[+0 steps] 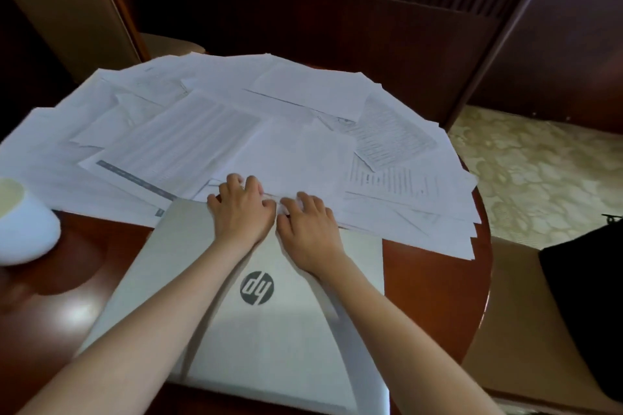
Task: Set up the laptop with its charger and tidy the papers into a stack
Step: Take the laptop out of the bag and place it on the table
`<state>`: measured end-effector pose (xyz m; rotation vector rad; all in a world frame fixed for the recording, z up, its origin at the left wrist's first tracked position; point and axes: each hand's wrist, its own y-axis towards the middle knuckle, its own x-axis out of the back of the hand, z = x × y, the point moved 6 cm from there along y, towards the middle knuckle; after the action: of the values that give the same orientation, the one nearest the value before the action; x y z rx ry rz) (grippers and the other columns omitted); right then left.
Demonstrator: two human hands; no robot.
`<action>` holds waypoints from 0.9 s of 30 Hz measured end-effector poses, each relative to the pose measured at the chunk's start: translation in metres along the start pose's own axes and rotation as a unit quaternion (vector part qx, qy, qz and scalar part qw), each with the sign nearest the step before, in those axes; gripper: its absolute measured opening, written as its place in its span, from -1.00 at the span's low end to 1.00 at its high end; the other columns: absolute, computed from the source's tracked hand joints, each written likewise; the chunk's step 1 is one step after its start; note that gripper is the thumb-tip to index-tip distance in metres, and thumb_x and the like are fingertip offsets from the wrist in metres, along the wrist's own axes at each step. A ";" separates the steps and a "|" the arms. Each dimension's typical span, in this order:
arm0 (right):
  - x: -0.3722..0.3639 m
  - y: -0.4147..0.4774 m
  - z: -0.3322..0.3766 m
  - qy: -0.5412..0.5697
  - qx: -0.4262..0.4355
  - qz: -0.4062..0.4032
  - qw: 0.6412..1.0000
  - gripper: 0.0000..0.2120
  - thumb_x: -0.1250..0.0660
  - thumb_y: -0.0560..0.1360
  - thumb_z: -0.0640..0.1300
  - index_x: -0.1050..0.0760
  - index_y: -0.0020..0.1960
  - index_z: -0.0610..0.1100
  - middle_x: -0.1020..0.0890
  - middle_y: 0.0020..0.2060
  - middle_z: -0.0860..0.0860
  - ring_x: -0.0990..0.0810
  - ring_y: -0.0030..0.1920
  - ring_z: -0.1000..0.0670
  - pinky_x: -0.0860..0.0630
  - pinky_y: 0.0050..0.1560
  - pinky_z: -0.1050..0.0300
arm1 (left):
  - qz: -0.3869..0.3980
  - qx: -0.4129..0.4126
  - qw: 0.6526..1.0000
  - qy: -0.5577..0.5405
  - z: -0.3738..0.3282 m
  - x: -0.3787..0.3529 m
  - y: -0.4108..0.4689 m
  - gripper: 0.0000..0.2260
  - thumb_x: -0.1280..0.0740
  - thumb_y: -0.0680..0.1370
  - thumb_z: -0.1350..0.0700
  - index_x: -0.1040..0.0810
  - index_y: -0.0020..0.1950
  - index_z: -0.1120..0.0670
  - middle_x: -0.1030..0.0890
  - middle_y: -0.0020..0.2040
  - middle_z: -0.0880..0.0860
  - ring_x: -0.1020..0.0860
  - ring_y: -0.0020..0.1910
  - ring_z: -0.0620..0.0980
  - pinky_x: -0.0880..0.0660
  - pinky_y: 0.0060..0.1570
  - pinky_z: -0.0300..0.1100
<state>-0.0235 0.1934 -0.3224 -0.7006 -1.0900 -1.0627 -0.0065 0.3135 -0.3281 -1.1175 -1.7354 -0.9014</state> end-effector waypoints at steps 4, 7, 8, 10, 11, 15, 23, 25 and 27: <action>0.004 -0.006 0.001 -0.024 0.005 -0.051 0.998 -0.57 -0.06 0.61 -0.02 -0.24 0.45 -0.08 -0.25 0.43 -0.14 -0.17 0.43 -0.12 -0.11 0.34 0.02 | -0.028 -0.039 0.998 -0.032 0.003 0.004 -0.005 -0.73 -0.24 0.51 0.05 -0.41 0.18 0.08 -0.31 0.28 0.13 -0.28 0.30 0.15 -0.22 0.24 0.02; 0.007 -0.027 0.001 -0.046 -0.030 -0.097 0.994 -0.55 -0.07 0.60 -0.06 -0.20 0.47 -0.09 -0.21 0.45 -0.14 -0.14 0.44 -0.13 -0.10 0.36 0.02 | -0.039 -0.068 0.995 -0.064 0.007 0.012 -0.019 -0.70 -0.23 0.53 0.04 -0.39 0.22 0.11 -0.28 0.31 0.17 -0.27 0.31 0.18 -0.23 0.26 -0.01; 0.008 -0.036 0.002 -0.047 -0.048 -0.103 0.992 -0.55 -0.06 0.60 -0.07 -0.20 0.47 -0.09 -0.22 0.45 -0.15 -0.14 0.44 -0.14 -0.11 0.36 0.01 | -0.035 -0.066 0.994 -0.081 0.010 0.015 -0.024 -0.69 -0.23 0.53 0.04 -0.39 0.22 0.12 -0.28 0.31 0.19 -0.27 0.31 0.19 -0.23 0.26 -0.03; 0.009 -0.058 0.005 -0.052 -0.073 -0.105 0.990 -0.56 -0.06 0.59 -0.07 -0.22 0.45 -0.10 -0.23 0.43 -0.16 -0.16 0.43 -0.16 -0.14 0.35 -0.02 | -0.028 -0.064 0.994 -0.089 0.023 0.023 -0.036 -0.68 -0.22 0.52 0.04 -0.38 0.23 0.14 -0.29 0.31 0.21 -0.28 0.31 0.21 -0.23 0.27 -0.03; 0.010 -0.068 0.006 -0.062 -0.085 -0.106 0.989 -0.56 -0.07 0.58 -0.06 -0.23 0.44 -0.10 -0.22 0.43 -0.16 -0.16 0.43 -0.16 -0.14 0.35 -0.03 | -0.024 -0.065 0.995 -0.076 0.030 0.029 -0.041 -0.66 -0.22 0.53 0.03 -0.38 0.25 0.14 -0.28 0.31 0.22 -0.28 0.30 0.22 -0.24 0.27 -0.02; 0.013 -0.097 -0.012 -0.062 -0.231 -0.110 0.965 -0.53 -0.02 0.58 0.04 -0.21 0.42 -0.13 -0.21 0.41 -0.23 -0.19 0.39 -0.22 -0.19 0.31 -0.11 | -0.027 -0.033 0.999 -0.013 0.069 0.049 -0.058 -0.56 -0.20 0.54 -0.06 -0.32 0.32 0.16 -0.32 0.29 0.25 -0.31 0.28 0.25 -0.29 0.24 0.05; 0.017 -0.122 -0.018 -0.037 -0.363 -0.115 0.924 -0.50 0.00 0.58 0.12 -0.19 0.40 -0.16 -0.36 0.27 -0.24 -0.29 0.27 -0.21 -0.29 0.18 -0.10 | 0.014 0.032 0.992 -0.123 0.131 0.070 -0.062 -0.62 -0.21 0.55 -0.04 -0.38 0.20 0.23 -0.55 0.14 0.17 -0.50 0.13 0.20 -0.39 0.03 -0.06; 0.020 -0.121 -0.021 0.010 -0.379 -0.139 0.915 -0.53 -0.07 0.57 0.08 -0.21 0.38 -0.16 -0.36 0.27 -0.24 -0.29 0.28 -0.21 -0.28 0.20 -0.10 | -0.001 0.030 0.985 -0.167 0.137 0.069 -0.057 -0.75 -0.22 0.53 0.00 -0.43 -0.11 0.20 -0.59 -0.13 0.17 -0.51 -0.12 0.15 -0.35 -0.21 -0.12; 0.022 -0.121 -0.023 0.053 -0.387 -0.162 0.906 -0.57 -0.11 0.56 0.02 -0.24 0.35 -0.15 -0.36 0.27 -0.22 -0.28 0.28 -0.20 -0.27 0.21 -0.10 | -0.017 0.035 0.976 -0.215 0.143 0.069 -0.059 -0.74 -0.22 0.48 -0.02 -0.46 -0.26 0.15 -0.56 -0.25 0.17 -0.48 -0.21 0.15 -0.29 -0.32 -0.15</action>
<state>-0.1257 0.1222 -0.3140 -1.0884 -0.6727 -1.8392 -0.1164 0.4418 -0.3240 -1.3083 -2.1223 -0.6419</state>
